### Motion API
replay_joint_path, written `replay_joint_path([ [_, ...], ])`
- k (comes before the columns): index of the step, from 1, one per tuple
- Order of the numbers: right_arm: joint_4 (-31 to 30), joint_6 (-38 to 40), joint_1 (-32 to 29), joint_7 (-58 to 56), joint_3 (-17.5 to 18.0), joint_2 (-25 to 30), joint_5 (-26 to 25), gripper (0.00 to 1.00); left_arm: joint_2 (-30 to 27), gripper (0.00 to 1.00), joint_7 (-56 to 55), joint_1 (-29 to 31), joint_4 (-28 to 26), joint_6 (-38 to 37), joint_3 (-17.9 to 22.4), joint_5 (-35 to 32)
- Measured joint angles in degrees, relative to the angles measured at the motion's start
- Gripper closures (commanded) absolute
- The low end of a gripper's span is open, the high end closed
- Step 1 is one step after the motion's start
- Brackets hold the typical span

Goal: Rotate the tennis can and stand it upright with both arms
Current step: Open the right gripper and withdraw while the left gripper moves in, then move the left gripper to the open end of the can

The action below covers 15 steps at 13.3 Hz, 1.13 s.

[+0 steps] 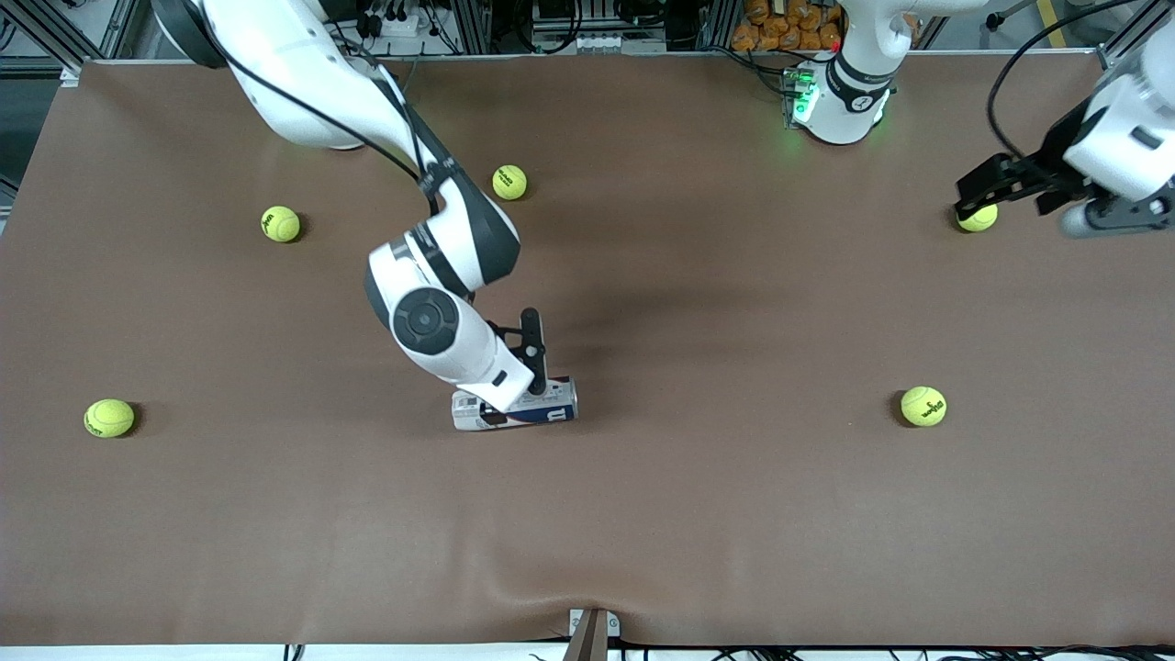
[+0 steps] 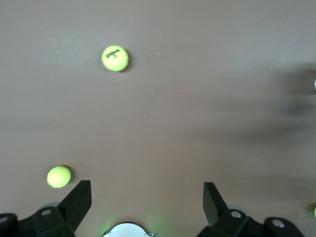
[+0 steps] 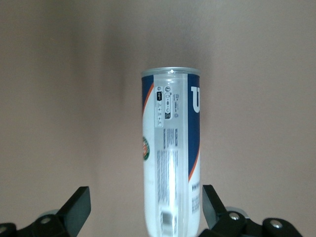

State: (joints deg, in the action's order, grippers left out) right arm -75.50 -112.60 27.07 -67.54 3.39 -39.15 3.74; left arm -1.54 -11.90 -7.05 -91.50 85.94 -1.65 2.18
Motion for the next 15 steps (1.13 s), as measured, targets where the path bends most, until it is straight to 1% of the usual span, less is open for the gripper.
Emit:
replay_joint_path([
  [1, 0.0, 1.0, -1.1, 0.3, -0.1, 1.4, 0.7, 0.0, 1.4, 0.0, -0.1, -0.1, -0.2, 1.5, -1.2, 0.1],
  [3, -0.1, 2.1, -5.2, 0.9, -0.3, 2.9, 3.9, 0.0, 5.1, 0.0, -1.9, -0.4, -0.6, 4.8, -3.7, 0.2],
  [5, -0.1, 2.3, -10.6, 1.1, -0.6, 3.3, 6.1, 0.0, 8.9, 0.0, -2.7, -0.6, -1.0, 8.2, -4.6, 2.3],
  [7, 0.0, 3.3, -16.3, 1.1, -0.7, 3.9, 6.6, 0.0, 12.2, 0.0, -2.6, -0.5, -1.2, 10.7, -4.6, 6.8],
  [8, 0.0, 5.4, -18.7, 1.1, -0.6, 4.6, 6.7, 0.0, 13.7, 0.0, -2.6, -0.5, -1.5, 12.2, -4.7, 8.3],
  [10, 0.1, 9.0, -21.9, 1.1, -0.6, 6.8, 6.9, 0.0, 16.0, 0.0, -2.7, -0.9, -2.3, 15.4, -5.4, 9.0],
  [13, 0.1, 12.6, -26.2, 1.3, -0.9, 10.7, 6.9, 0.0, 17.4, 0.0, -2.8, -1.6, -4.6, 19.8, -5.7, 9.1],
  [14, 0.1, 14.2, -27.1, 1.3, -2.2, 12.4, 6.9, 0.0, 17.5, 0.0, -2.8, -2.0, -5.6, 21.6, -5.7, 9.2],
  [15, 0.1, 15.8, -27.1, 1.3, -4.5, 14.0, 6.9, 0.0, 17.6, 0.0, -3.1, -2.4, -6.4, 23.1, -5.8, 10.0],
])
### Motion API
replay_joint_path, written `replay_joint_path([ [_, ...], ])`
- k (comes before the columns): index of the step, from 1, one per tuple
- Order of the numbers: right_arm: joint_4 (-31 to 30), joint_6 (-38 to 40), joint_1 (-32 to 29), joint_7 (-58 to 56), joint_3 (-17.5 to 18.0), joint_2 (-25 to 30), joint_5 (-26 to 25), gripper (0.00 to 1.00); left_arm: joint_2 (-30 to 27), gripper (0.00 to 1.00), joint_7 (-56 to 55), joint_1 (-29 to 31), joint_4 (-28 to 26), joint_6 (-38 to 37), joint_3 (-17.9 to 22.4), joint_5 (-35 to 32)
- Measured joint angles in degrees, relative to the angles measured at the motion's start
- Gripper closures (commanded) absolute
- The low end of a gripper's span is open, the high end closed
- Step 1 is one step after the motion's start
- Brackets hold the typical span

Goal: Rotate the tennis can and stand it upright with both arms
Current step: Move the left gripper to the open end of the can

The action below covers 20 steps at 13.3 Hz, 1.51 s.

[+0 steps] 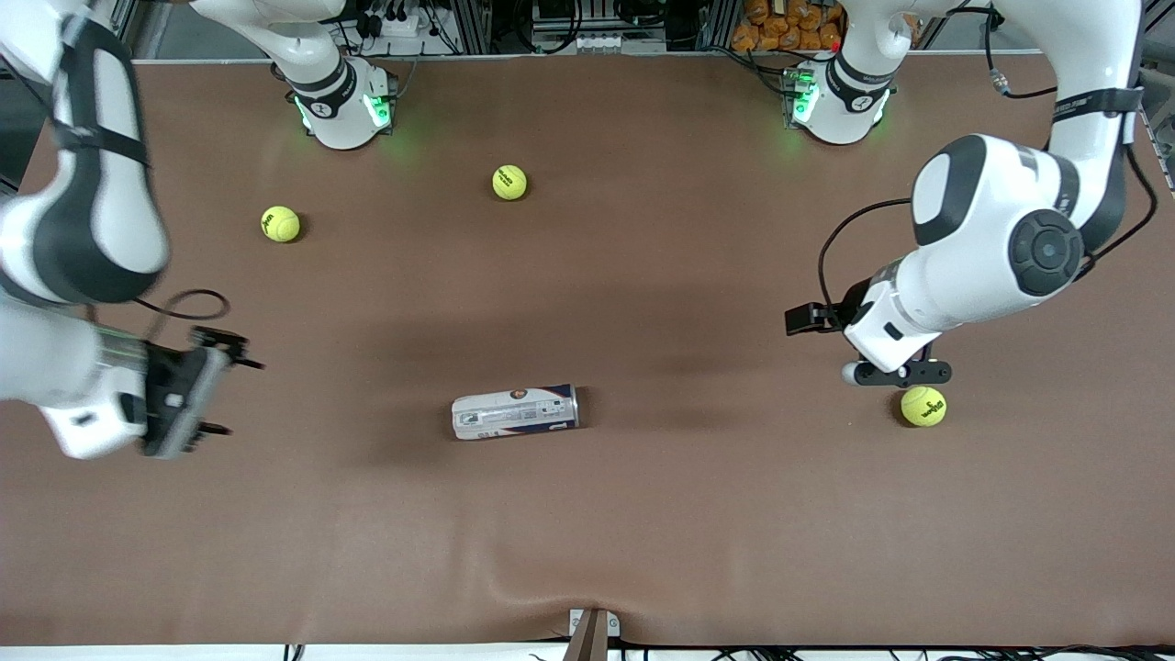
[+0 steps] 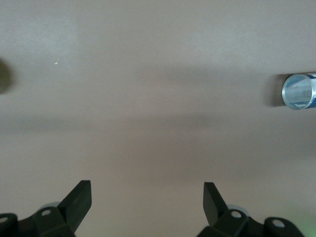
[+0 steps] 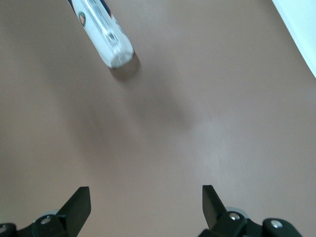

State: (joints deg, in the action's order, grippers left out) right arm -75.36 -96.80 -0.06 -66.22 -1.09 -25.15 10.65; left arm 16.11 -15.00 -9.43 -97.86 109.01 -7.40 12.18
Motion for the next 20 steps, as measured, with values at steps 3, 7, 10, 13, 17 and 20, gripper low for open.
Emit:
replay_joint_path([
  [3, -0.1, 2.6, 1.3, 0.5, -5.7, 4.7, 0.1, 0.0, 1.8, 0.0, -1.1, -1.1, -1.0, 4.3, 0.0, 5.2],
  [7, -0.1, 9.8, 2.9, 13.5, -7.2, 11.0, -0.9, 0.0, 6.3, 0.0, -5.7, -3.6, -1.4, 10.5, -0.1, 9.3],
  [10, -0.2, 15.6, 2.8, 25.7, -7.9, 15.4, -3.0, 0.0, 9.2, 0.0, -7.1, -5.0, -1.3, 14.5, -0.1, 19.9],
  [13, -0.4, 19.5, 2.7, 38.3, -8.0, 20.3, -6.8, 0.0, 11.9, 0.0, -7.1, -7.0, -1.3, 18.7, -0.1, 32.9],
  [17, -3.1, 26.3, 1.5, 53.5, -7.3, 27.5, -10.0, 0.0, 14.6, 0.0, -6.3, -7.2, -1.3, 19.2, 0.0, 46.0],
  [20, -4.2, 27.9, -1.2, 69.9, -2.3, 28.3, -10.0, 0.0, 16.9, 0.0, 0.4, -7.2, -1.2, 19.2, 0.0, 54.4],
])
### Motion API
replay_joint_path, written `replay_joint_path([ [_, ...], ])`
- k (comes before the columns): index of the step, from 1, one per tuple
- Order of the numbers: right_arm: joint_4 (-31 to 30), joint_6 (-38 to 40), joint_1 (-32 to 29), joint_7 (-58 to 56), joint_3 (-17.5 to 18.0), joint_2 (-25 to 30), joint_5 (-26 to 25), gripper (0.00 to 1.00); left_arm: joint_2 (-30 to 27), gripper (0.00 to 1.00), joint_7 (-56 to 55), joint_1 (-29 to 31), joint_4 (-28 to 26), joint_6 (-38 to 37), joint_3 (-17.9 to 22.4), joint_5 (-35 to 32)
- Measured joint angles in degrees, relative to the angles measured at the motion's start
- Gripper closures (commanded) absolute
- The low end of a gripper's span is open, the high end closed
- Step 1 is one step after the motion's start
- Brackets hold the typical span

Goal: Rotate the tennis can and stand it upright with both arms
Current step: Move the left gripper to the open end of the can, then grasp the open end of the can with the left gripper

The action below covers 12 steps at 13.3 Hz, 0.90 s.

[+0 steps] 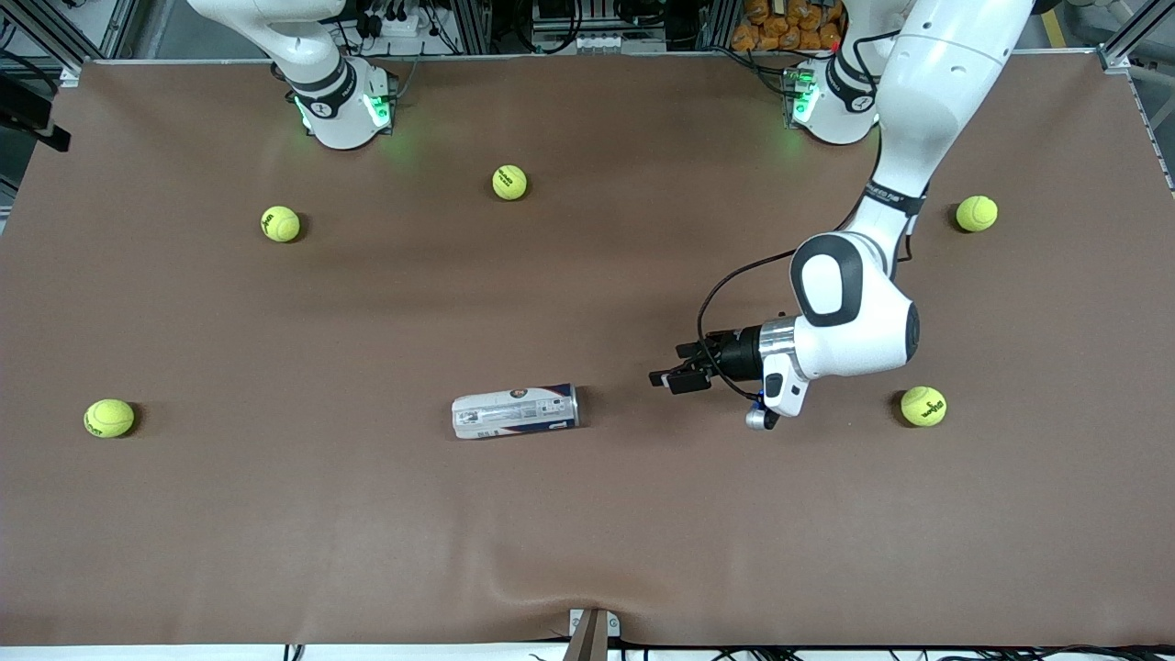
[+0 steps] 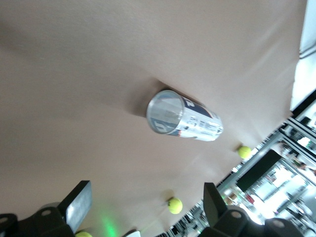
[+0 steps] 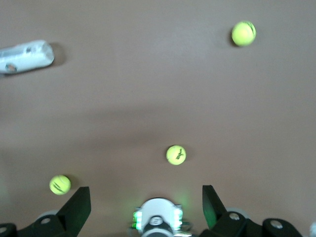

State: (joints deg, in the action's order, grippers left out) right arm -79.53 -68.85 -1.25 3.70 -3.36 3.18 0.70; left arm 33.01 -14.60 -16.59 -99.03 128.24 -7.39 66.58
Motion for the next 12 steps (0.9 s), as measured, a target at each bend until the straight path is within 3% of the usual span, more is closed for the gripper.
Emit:
replay_joint_path([
  [2, -0.3, 0.6, -2.3, 3.7, 3.4, 0.0, 0.2, 0.0, 1.9, 0.0, 6.1, -0.1, 0.1, 0.0, 0.0, 6.6],
  [5, -0.8, -0.3, -4.2, 1.6, 3.6, -0.1, 1.0, 0.0, 5.4, 0.0, 13.2, -2.1, 1.6, 0.0, -0.2, 15.0],
  [12, -1.6, -9.9, -4.4, -5.0, 4.2, -3.8, 1.1, 0.0, 13.5, 0.01, 28.6, -3.9, 6.6, 0.1, -0.2, 27.7],
])
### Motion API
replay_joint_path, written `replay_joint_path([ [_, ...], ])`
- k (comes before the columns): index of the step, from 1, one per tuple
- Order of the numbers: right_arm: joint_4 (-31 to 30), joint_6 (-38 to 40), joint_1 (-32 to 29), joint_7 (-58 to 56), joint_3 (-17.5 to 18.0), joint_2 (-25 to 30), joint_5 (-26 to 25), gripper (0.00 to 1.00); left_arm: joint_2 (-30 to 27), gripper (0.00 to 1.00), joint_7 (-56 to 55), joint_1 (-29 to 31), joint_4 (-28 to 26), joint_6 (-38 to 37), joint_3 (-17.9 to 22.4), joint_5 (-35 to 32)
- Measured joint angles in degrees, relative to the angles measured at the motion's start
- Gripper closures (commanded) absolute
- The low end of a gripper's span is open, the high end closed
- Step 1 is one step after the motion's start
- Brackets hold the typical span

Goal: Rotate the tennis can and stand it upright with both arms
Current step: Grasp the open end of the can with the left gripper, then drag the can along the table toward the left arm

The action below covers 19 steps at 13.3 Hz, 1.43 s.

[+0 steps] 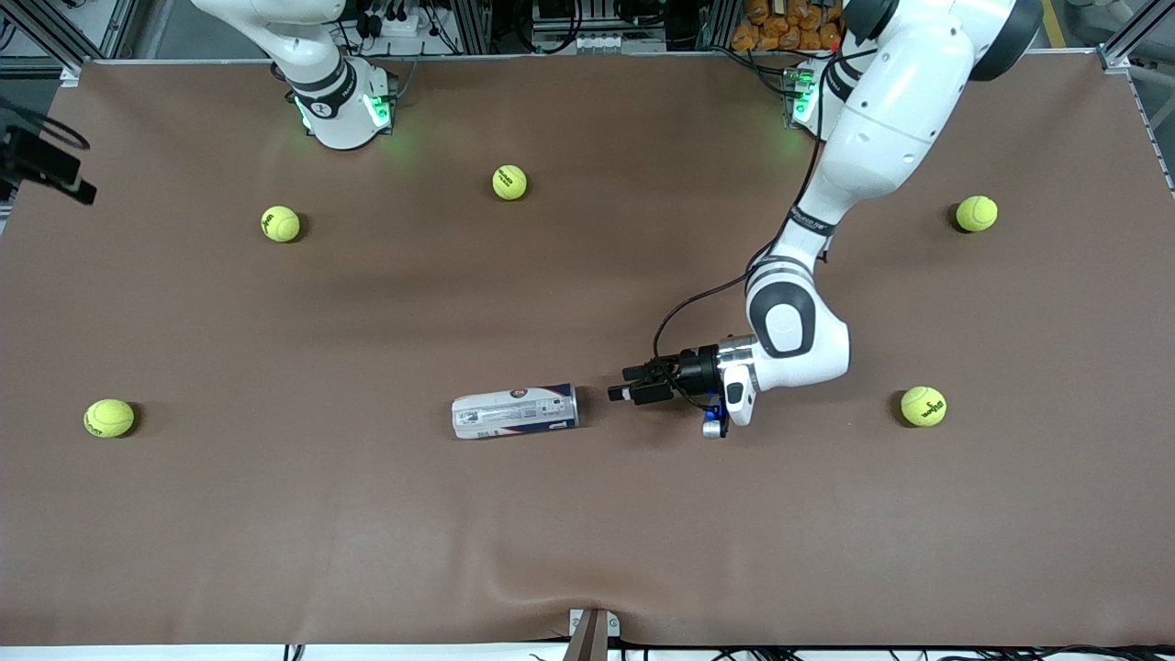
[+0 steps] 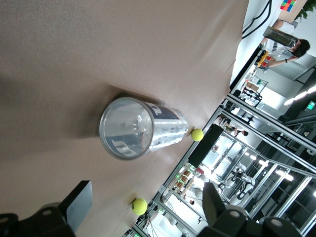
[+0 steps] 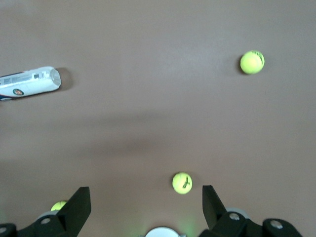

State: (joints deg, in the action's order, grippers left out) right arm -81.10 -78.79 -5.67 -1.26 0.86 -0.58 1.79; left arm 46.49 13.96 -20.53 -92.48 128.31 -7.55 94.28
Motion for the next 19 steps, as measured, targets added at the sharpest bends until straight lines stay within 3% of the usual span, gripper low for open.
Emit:
replay_joint_path([
  [5, -0.1, -1.4, 0.0, -0.3, 0.1, -2.0, -0.3, 0.0, 4.8, 0.03, 2.6, -2.4, 6.4, 0.0, 0.0, 0.8],
  [12, -0.1, -2.4, -0.1, -0.3, 0.1, -4.7, -1.3, 0.0, 8.2, 0.12, 2.9, -4.2, 11.2, 2.2, 0.0, 0.8],
  [19, -1.1, -0.9, 2.1, -0.5, 1.0, -2.3, 0.0, 0.0, 10.5, 0.24, 2.9, -6.5, 15.3, 5.6, 0.0, 0.8],
])
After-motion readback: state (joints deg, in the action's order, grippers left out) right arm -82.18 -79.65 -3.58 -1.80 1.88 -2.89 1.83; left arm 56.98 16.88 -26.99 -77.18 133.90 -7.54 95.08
